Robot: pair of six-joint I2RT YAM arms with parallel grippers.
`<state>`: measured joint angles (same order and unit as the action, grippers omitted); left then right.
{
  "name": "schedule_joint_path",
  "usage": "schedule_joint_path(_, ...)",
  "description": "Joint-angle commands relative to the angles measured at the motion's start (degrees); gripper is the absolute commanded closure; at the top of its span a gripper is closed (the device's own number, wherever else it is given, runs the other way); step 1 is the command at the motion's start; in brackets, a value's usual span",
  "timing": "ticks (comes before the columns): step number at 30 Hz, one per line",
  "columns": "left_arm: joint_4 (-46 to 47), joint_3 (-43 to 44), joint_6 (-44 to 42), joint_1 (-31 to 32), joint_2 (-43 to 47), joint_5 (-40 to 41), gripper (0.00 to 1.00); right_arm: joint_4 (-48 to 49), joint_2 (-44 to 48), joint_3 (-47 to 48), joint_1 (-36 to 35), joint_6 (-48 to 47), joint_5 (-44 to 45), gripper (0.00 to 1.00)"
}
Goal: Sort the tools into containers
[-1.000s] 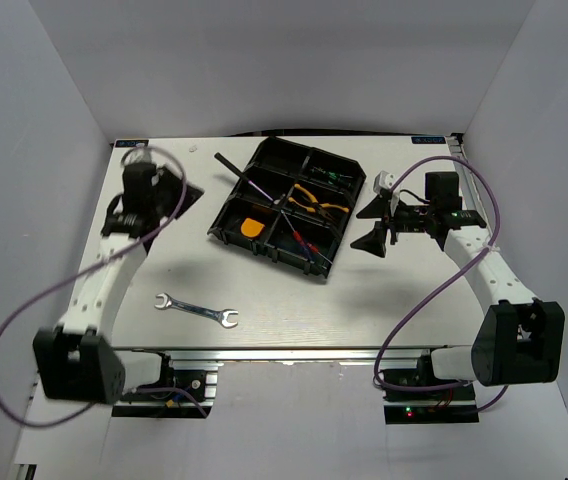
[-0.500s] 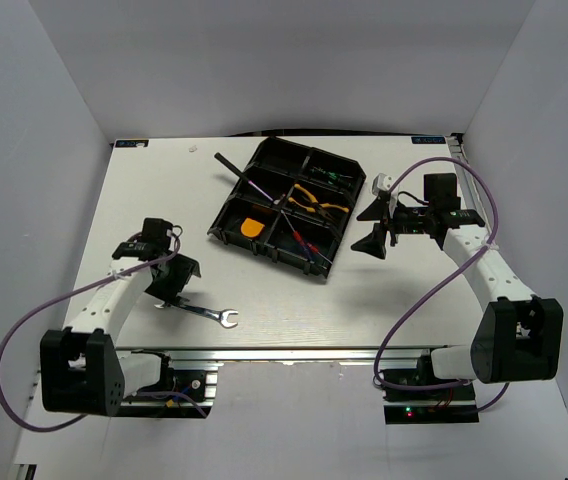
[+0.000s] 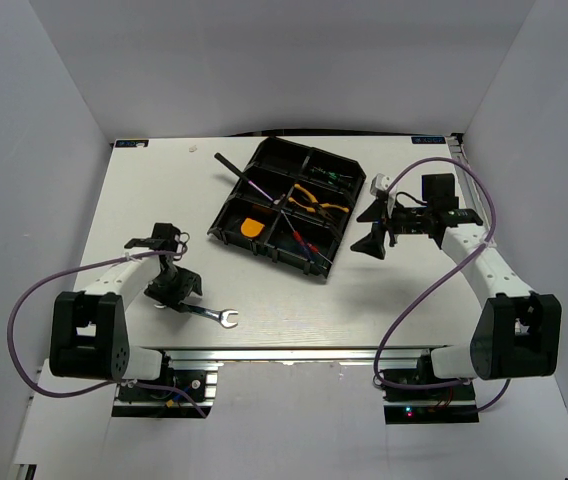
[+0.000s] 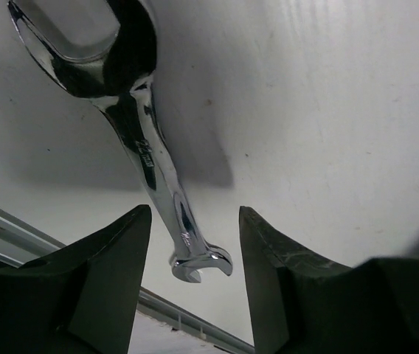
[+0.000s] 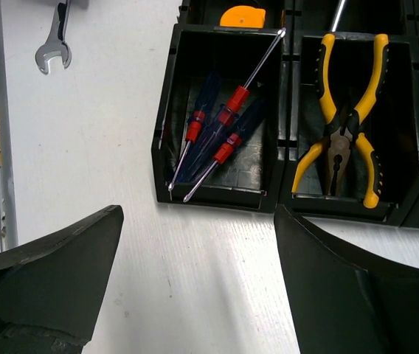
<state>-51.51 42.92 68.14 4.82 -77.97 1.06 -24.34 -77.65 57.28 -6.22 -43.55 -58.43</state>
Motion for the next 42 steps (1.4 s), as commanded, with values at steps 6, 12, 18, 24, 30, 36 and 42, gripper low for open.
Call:
schedule_joint_path(6, 3.3, -5.4, -1.3, -0.2, -1.0, -0.2, 0.42, -1.9, -1.5, 2.6, -3.5, 0.8, -0.3, 0.11)
schedule_joint_path(12, 8.3, -9.3, -1.4, -0.3, -2.4, -0.1, 0.55, -1.8, -2.0, 3.1, -9.2, 1.3, 0.8, 0.11)
schedule_joint_path(18, 11.3, -10.9, -2.7, -0.3, -2.4, -0.7, 0.80, -2.0, -3.7, 3.7, -20.1, 0.9, 3.1, 0.11)
schedule_joint_path(24, 14.4, -8.9, -7.0, 0.4, 4.3, -6.9, 1.00, 4.4, -10.2, 4.5, -31.7, 12.0, 6.3, 0.11)
schedule_joint_path(30, 18.1, -7.7, -9.9, 1.2, 10.3, -12.5, 1.00, 10.0, -20.3, 12.5, -37.7, 27.7, 6.6, 0.11)
schedule_joint_path(36, 21.2, -9.1, -10.0, 1.8, 14.0, -16.2, 1.00, 18.8, -27.2, 18.7, -42.7, 46.3, 17.5, 0.11)
schedule_joint_path(42, 24.2, -8.9, -9.5, 2.0, 15.1, -20.7, 1.00, 21.1, -33.3, 23.6, -46.3, 50.8, 22.0, 0.11)
